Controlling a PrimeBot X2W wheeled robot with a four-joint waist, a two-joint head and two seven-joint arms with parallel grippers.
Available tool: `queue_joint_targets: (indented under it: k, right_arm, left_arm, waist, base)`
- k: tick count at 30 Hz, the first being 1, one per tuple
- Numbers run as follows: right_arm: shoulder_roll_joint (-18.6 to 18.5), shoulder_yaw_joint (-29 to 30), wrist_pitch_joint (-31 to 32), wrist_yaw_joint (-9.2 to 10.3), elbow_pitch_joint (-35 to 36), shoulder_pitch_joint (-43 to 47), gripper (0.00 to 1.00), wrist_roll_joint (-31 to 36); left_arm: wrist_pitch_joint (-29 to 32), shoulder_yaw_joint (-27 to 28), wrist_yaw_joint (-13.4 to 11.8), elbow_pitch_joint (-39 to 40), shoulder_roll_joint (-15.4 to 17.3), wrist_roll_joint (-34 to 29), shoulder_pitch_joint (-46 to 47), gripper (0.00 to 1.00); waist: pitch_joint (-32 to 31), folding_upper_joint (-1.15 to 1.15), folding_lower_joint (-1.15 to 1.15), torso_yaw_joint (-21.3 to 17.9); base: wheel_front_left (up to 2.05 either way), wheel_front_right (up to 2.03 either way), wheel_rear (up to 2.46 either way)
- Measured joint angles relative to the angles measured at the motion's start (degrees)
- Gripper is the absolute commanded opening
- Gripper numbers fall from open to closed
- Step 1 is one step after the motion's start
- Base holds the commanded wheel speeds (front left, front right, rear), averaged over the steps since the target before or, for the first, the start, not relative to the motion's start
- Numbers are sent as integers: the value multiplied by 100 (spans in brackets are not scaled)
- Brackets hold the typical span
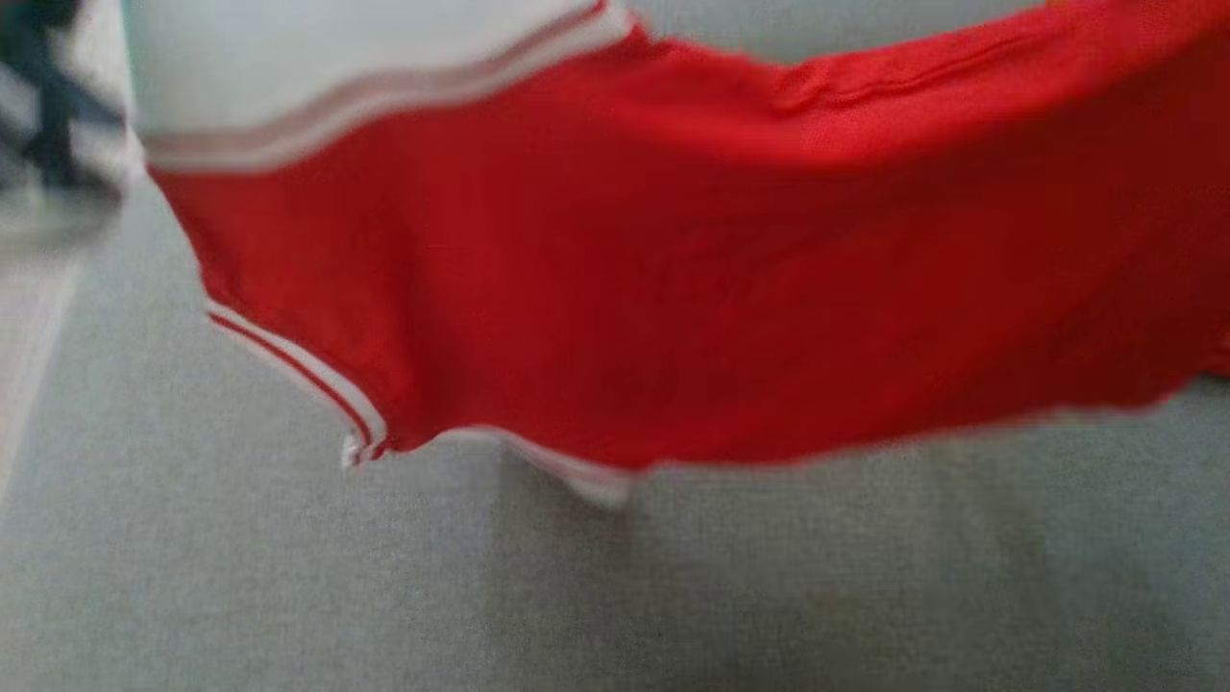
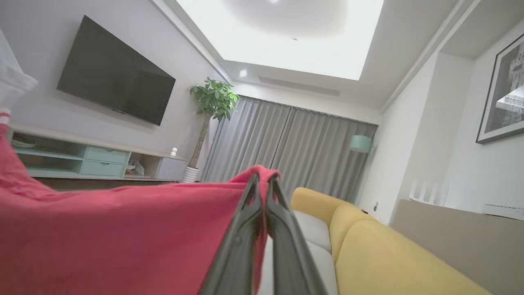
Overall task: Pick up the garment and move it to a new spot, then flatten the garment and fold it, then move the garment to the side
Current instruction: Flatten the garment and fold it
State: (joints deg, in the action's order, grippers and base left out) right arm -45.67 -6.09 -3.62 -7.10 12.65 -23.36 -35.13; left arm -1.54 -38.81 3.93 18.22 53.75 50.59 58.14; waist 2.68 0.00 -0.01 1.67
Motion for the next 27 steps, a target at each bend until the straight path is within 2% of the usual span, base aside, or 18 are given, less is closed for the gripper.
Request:
queue_joint_targets:
  k: [4,8,12,16,19,22,24,27]
  right_arm:
    - [11,-644,380,0,-840,-1189,0,-27]
    - [119,-1330,470,0,-2005,-2316,0,-52]
    - [310,-1808,250,0,-2919,-3424,0,-93]
    - [449,-2024,-296,0,-3622,-4467,0,125]
    - [514,-2174,-621,0,-4022,-4935,0,231]
    - [513,-2353,-750,0,-4306,-5064,0,163]
    - [444,-2538,-761,0,-4426,-5063,0,53]
    - [363,-2736,-850,0,-4574,-5037,0,-146]
  left_arm:
    - [285,-268,223,-1159,-673,-155,964,0]
    - [215,-605,319,-2428,-1221,-450,1603,0]
    - [-275,-821,364,-3492,-1746,-840,2243,0]
    - [-1033,-713,363,-4422,-2156,-1203,3055,0]
    - [-1254,-584,363,-4819,-2365,-1405,3455,0]
    - [-1313,-643,366,-4885,-2472,-1411,3539,0]
    - [-1324,-893,366,-4706,-2442,-1270,3510,0]
    - [-1335,-1341,366,-4254,-2192,-942,3283,0]
  waist:
    - [245,0,1,36]
    - [623,0,2,73]
    - [1088,0,2,105]
    - [1522,0,3,104]
    - [1721,-1,4,68]
    - [1782,0,2,27]
    - [1810,0,0,38]
    - [1904,0,1,58]
  base:
    - [0,0,0]
    - [0,0,0]
    - [0,0,0]
    - [0,0,0]
    - [0,0,0]
    - [0,0,0]
    - [0,0,0]
    - [0,0,0]
